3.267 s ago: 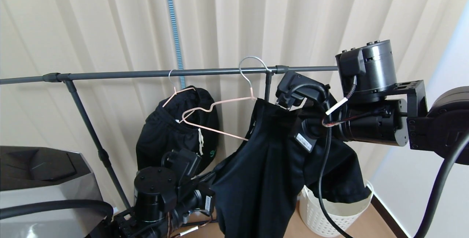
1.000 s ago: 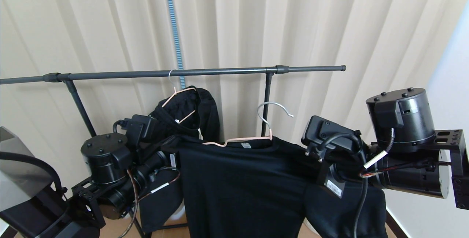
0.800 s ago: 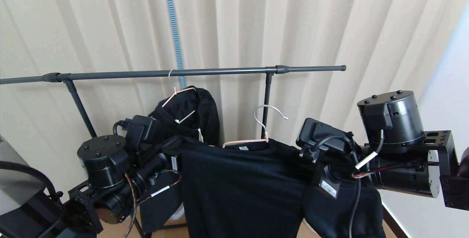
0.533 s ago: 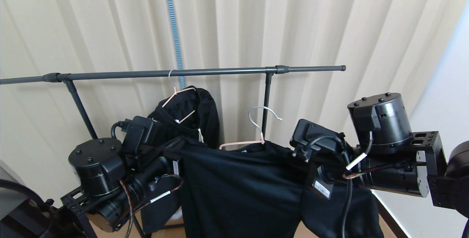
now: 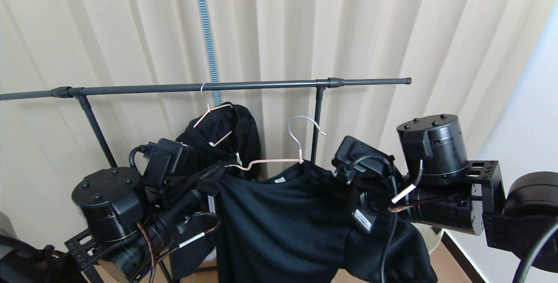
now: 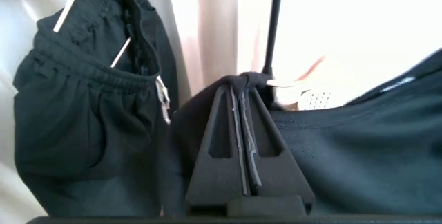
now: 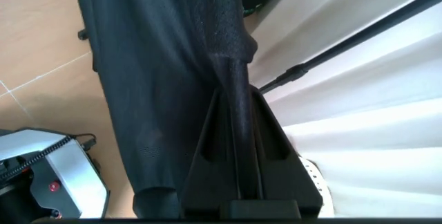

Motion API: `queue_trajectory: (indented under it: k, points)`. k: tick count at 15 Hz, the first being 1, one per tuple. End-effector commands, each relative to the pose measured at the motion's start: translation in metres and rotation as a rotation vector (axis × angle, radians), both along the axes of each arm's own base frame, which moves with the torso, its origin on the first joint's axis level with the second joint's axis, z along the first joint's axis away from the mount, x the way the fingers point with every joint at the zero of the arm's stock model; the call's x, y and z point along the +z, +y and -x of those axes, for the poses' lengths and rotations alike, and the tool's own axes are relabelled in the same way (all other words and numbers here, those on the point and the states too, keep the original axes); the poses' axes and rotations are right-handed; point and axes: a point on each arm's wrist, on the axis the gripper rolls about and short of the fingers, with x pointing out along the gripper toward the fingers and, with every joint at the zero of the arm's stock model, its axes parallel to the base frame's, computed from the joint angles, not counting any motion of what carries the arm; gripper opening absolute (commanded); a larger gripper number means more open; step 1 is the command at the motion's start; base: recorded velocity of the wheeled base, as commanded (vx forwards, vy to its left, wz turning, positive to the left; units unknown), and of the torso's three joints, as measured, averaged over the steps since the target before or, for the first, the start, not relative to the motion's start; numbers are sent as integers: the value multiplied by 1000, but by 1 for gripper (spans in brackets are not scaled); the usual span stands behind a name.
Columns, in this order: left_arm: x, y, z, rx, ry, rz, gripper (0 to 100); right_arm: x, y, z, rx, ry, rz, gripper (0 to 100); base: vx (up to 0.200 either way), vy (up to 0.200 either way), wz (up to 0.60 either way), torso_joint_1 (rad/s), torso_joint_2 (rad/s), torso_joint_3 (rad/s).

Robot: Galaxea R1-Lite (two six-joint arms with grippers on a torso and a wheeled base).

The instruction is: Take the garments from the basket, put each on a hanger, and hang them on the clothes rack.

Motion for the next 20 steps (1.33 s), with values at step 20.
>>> queue_trajectory:
  k: [20]
  points:
    - [17,-16,35,-138,-47,36,0,-49,40,-6,90,104,-88,0,0,0,0,0,0,0]
